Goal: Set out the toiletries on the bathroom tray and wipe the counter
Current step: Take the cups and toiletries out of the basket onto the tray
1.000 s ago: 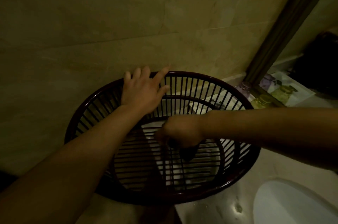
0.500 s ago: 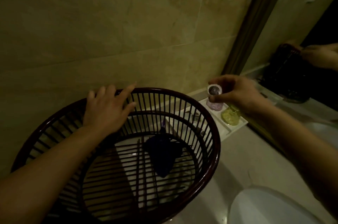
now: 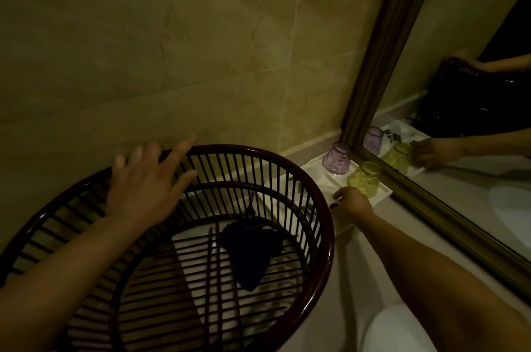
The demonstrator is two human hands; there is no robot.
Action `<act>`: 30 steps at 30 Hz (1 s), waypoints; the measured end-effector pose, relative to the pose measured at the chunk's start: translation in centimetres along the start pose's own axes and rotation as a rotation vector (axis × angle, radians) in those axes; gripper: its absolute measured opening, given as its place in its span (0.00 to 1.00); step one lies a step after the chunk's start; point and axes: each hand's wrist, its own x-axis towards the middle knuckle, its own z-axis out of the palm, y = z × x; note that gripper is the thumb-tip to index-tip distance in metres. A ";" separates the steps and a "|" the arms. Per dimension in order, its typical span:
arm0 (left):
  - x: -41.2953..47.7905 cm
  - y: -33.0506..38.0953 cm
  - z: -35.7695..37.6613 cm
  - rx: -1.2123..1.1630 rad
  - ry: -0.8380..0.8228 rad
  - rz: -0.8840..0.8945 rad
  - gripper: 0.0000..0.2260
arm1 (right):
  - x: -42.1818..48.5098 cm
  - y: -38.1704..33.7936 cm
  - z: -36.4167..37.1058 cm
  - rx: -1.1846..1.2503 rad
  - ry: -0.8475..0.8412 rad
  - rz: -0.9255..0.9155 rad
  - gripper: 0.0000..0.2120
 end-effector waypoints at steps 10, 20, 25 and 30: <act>0.1 0.0 0.2 -0.021 -0.003 0.005 0.26 | -4.0 -3.2 -3.5 0.267 0.122 -0.148 0.07; -0.2 -0.1 -0.6 -0.049 -0.047 -0.004 0.27 | -16.0 -15.7 -10.6 0.273 -0.233 -0.485 0.30; -0.2 -0.6 -1.4 -0.063 -0.122 -0.026 0.26 | -17.5 -18.9 -9.5 -0.183 -0.105 -0.475 0.18; -1.2 -2.2 -2.3 -0.115 -0.174 -0.073 0.27 | -18.2 -19.6 -8.6 0.020 -0.112 -0.434 0.09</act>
